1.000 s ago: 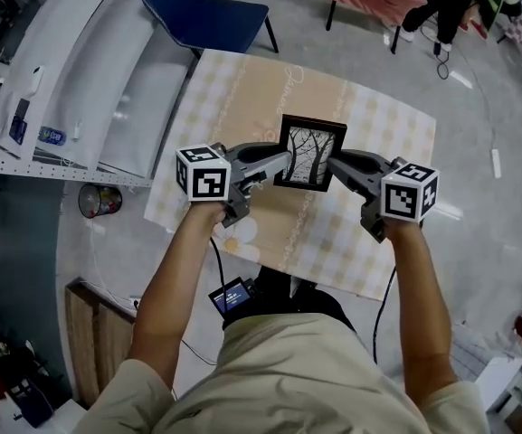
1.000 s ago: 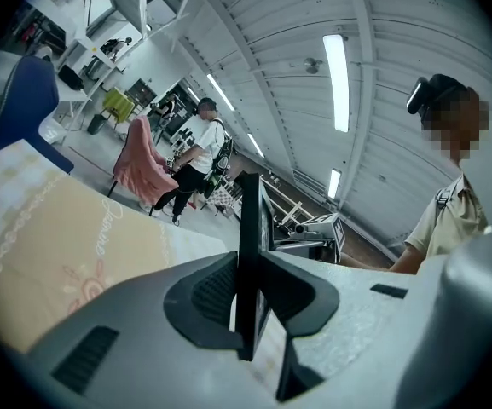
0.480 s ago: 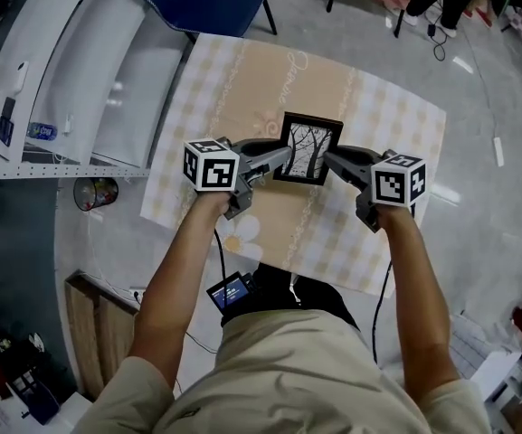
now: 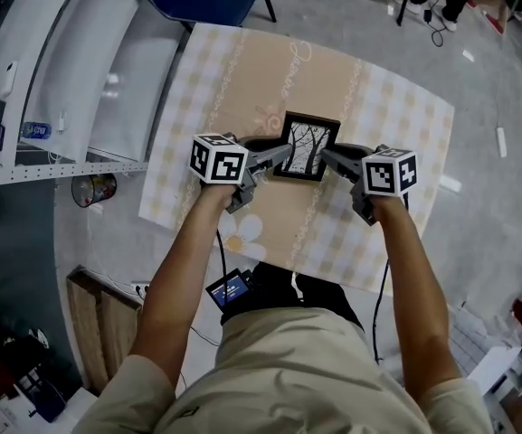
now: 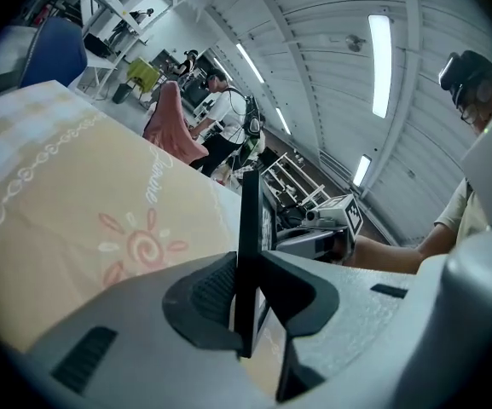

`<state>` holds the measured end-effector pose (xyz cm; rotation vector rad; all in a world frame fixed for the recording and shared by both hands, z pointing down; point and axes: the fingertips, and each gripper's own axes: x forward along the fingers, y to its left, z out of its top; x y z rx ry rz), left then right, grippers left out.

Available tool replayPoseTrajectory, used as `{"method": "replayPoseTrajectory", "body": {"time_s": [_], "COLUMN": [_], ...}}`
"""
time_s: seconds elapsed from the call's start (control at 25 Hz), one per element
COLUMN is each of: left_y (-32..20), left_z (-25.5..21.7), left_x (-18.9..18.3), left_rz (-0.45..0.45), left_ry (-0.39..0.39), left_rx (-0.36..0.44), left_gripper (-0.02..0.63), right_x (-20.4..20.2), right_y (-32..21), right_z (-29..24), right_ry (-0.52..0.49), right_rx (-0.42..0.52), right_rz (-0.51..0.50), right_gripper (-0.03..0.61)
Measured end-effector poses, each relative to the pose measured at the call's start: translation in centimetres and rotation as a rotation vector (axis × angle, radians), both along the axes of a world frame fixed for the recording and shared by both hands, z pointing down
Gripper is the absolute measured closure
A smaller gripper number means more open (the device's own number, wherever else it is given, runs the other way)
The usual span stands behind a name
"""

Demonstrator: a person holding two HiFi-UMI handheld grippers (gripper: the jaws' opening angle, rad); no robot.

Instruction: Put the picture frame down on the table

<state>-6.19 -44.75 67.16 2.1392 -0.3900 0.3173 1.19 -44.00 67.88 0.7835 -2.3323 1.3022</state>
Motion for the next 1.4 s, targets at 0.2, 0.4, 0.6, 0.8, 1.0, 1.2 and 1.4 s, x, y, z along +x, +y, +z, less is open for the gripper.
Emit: {"method": "replayPoseTrajectory", "body": {"time_s": [0.2, 0.4, 0.6, 0.8, 1.0, 1.2, 1.4], "left_y": [-0.1, -0.1, -0.5, -1.0, -1.3, -1.6, -1.8], "left_z": [2.2, 4.3, 5.5, 6.2, 6.9, 7.6, 8.1], "left_x": [-0.4, -0.9, -1.4, -1.4, -1.5, -1.7, -1.7], "left_rz": [0.021, 0.025, 0.002, -0.015, -0.022, -0.033, -0.035], "left_ry": [-0.065, -0.144, -0.177, -0.226, -0.296, -0.368, -0.447], "left_rx": [-0.013, -0.036, -0.064, -0.055, -0.016, 0.027, 0.092], "left_gripper": [0.54, 0.54, 0.54, 0.54, 0.525, 0.508, 0.506], "right_x": [-0.4, -0.8, -1.1, -1.3, -1.1, -1.0, -1.0], "right_y": [-0.1, -0.4, -0.9, -1.3, -1.7, -2.0, -2.2], "right_z": [2.1, 3.4, 4.1, 5.1, 5.8, 6.5, 7.3], "right_ry": [0.036, 0.085, 0.111, 0.151, 0.212, 0.304, 0.38], "right_rx": [-0.031, -0.041, -0.046, -0.05, -0.023, 0.023, 0.06], "right_rz": [-0.005, -0.026, -0.028, -0.025, -0.025, -0.051, -0.066], "right_gripper": [0.499, 0.499, 0.495, 0.486, 0.472, 0.457, 0.454]}}
